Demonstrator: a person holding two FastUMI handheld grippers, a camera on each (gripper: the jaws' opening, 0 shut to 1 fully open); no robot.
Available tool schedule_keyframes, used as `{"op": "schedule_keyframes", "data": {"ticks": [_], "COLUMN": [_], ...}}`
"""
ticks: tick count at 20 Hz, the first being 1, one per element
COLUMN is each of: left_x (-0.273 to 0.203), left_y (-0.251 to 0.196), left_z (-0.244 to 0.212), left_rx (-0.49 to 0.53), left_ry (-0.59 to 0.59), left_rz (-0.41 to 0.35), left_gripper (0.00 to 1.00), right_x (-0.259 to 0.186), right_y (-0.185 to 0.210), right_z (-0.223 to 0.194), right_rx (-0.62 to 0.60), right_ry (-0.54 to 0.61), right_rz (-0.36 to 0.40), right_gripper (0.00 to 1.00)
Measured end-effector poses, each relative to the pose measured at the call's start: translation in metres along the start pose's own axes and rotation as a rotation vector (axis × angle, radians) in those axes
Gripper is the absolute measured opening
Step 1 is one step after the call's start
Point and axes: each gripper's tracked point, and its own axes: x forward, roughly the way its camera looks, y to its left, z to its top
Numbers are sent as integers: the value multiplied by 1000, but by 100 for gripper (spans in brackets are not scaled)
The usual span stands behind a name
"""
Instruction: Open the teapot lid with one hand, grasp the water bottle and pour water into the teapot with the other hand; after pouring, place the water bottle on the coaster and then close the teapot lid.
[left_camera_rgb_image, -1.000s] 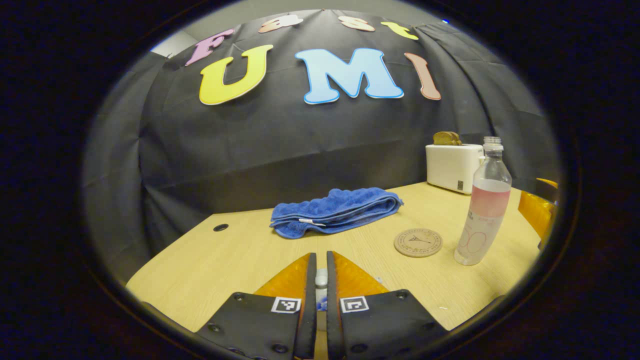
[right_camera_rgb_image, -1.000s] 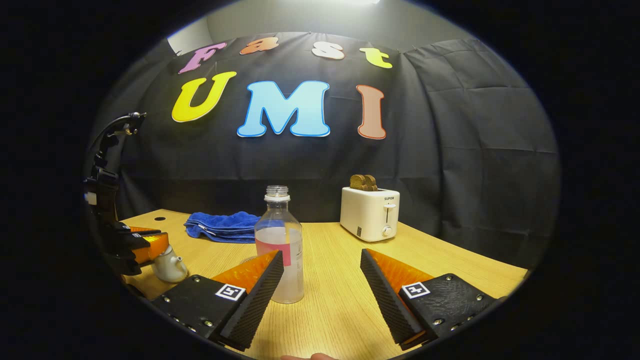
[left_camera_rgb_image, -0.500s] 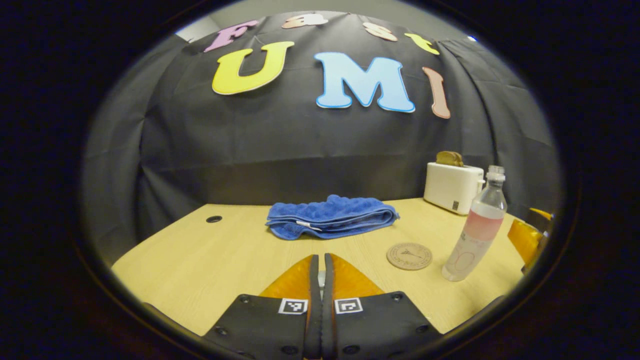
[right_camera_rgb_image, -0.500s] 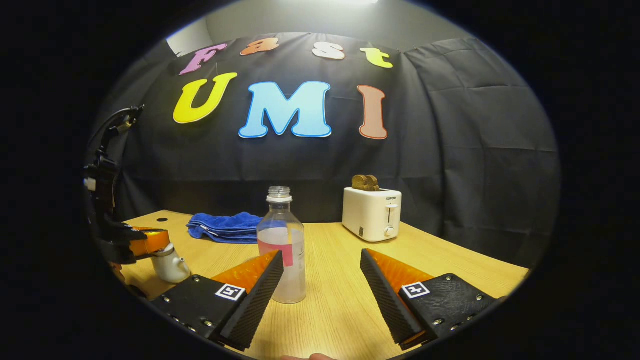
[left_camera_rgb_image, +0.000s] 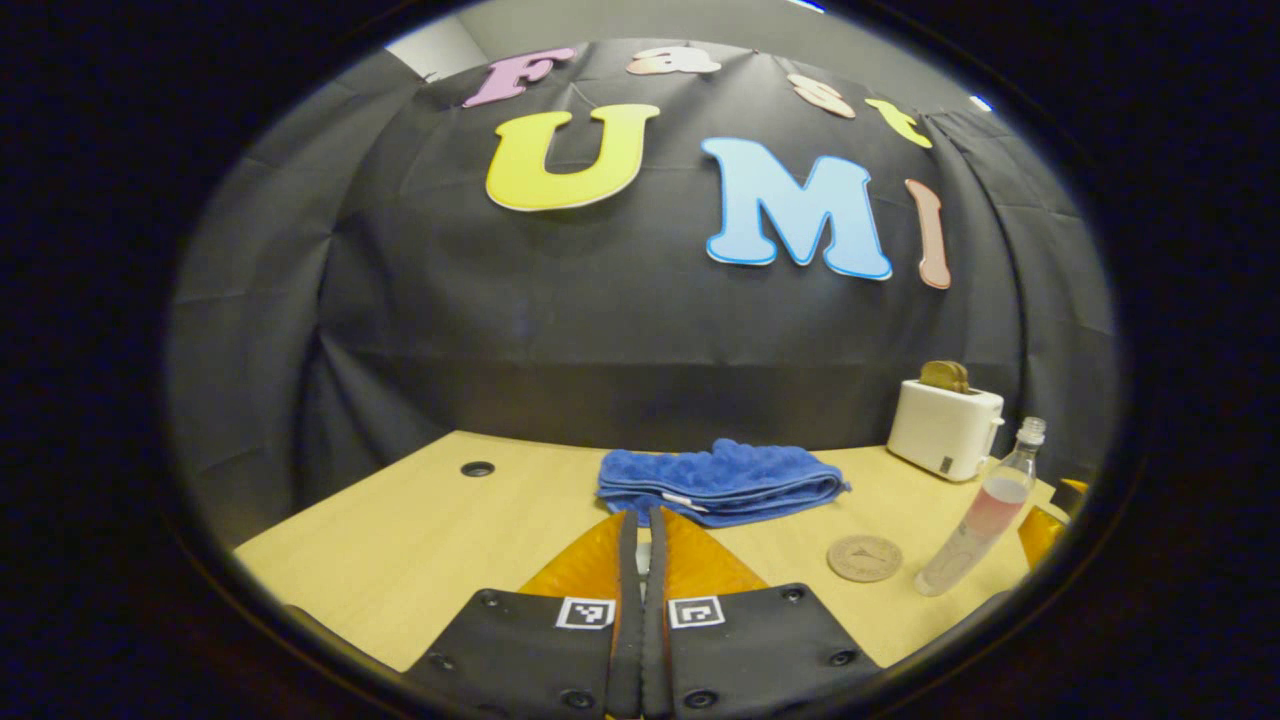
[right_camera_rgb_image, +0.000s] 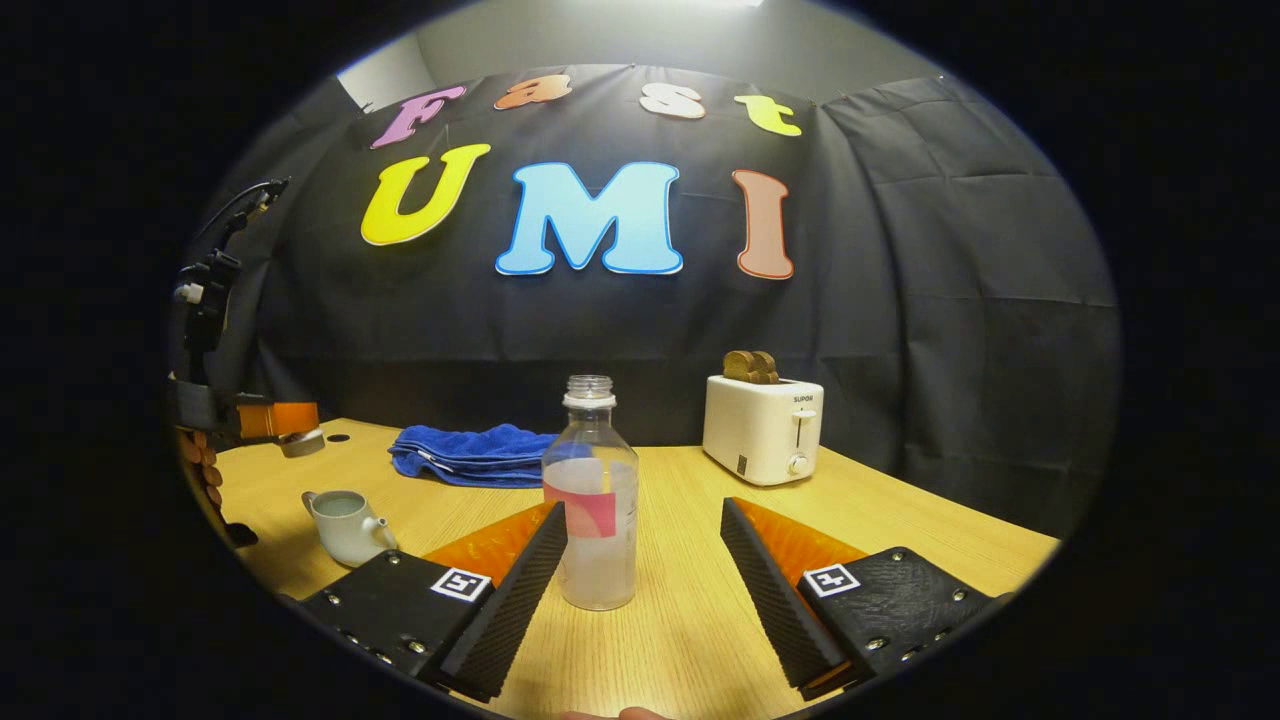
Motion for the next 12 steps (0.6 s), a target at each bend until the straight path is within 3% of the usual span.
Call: {"op": "schedule_keyframes", "data": {"ticks": [6,12], "left_x": [6,7], "left_y": [82,124], "left_z": [0,-15], "left_rx": [-6,-33], "left_ry": [-4,36], "left_rz": [149,210], "left_gripper": [5,5], "right_x": [8,27], "right_y": [16,19], "right_z": [-3,-10], "right_rx": [-27,-44], "right_ry": [14,43], "right_rz": [31,37], "right_gripper": [98,98]}}
